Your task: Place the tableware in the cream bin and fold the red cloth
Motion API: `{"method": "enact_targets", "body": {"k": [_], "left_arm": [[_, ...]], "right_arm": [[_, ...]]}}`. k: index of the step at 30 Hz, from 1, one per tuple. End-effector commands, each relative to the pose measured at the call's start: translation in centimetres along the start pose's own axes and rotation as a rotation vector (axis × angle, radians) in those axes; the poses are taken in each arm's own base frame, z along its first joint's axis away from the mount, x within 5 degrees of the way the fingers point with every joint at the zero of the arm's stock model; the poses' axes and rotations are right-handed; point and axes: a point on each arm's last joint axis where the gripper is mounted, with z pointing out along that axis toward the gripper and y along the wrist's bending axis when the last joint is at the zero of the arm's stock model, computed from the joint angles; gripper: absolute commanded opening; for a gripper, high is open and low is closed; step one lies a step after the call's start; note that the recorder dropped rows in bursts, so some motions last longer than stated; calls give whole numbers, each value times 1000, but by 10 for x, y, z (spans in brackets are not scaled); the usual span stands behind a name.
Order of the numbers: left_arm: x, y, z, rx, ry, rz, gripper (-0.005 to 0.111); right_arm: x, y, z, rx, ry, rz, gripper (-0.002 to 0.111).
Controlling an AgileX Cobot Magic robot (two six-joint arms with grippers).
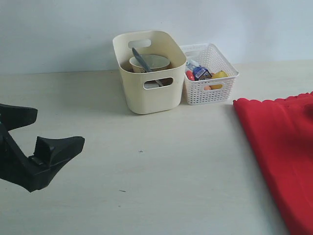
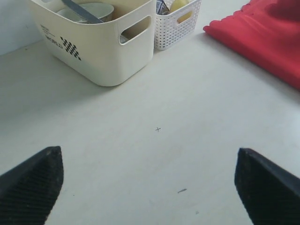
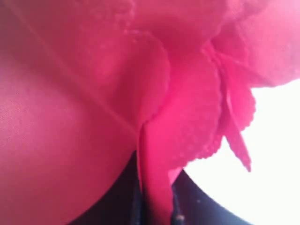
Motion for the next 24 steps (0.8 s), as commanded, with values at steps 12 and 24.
{"method": "enact_targets", "body": {"k": [12, 24], "left_arm": [[9, 12, -50, -78, -61, -151, 94], [26, 33, -89, -274, -247, -318, 94]], "right_arm": [[8, -22, 20, -28, 16, 79, 0], [2, -51, 19, -40, -54, 188, 0]]}}
